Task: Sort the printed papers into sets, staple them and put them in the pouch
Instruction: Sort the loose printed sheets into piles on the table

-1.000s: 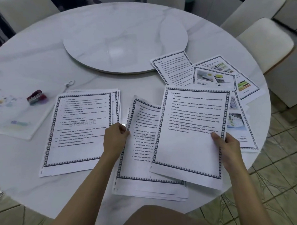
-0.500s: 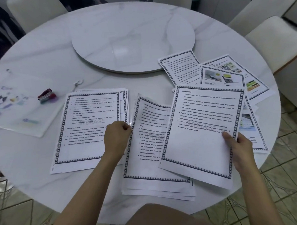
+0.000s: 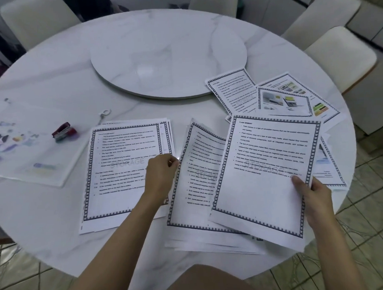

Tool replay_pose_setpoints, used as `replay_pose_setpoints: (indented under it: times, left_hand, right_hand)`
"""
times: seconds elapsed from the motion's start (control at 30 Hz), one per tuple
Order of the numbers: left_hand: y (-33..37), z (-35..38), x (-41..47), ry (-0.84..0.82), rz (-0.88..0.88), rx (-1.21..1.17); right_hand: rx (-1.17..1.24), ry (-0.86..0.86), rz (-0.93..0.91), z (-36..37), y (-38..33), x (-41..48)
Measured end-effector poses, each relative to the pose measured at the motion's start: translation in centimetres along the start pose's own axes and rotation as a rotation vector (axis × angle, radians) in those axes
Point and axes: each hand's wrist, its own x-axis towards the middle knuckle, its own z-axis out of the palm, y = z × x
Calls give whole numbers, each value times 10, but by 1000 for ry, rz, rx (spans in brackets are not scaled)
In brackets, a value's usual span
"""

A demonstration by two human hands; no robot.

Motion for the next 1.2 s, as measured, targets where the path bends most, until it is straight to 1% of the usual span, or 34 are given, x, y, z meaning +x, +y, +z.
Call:
replay_pose_setpoints:
  times: [0.13,0.27,0.33,0.5,0.57,0.7,0.83,0.97,1.07,1.2]
  left_hand:
    - [-6,6,-2,-30,-9,-38]
    - [-9,11,-3,-70,-112,-166]
    - [-11,13,-5,-77,-123,-149]
    - [-10,15,-6,-44,-73,-46]
    - [-7,14,-8,-22,-41,-14]
    - [4,11,-12,-4,14,-41]
    - [12,-2,-10,88,12,-131]
    - [1,-31,-1,230,-23,-239]
    - [-19,-58,10,337,-87,-254]
    - [-55,-93,21,425,-186,-192]
  right_hand:
    - [-10,35,-1,0,1,-7]
    - [15,35,17,-2,3,-10]
    - [20,33,19,-3,3,-11]
    - [52,-14,21,-5,0,-12]
    - [36,9,15,-9,1,-8]
    - [37,32,-4,-13,2,0]
    - [4,36,-1,-9,-6,4]
    - [26,20,3,-1,-15,6]
    - [68,7,12,9,-24,2]
    - [38,17,18,17,-22,0]
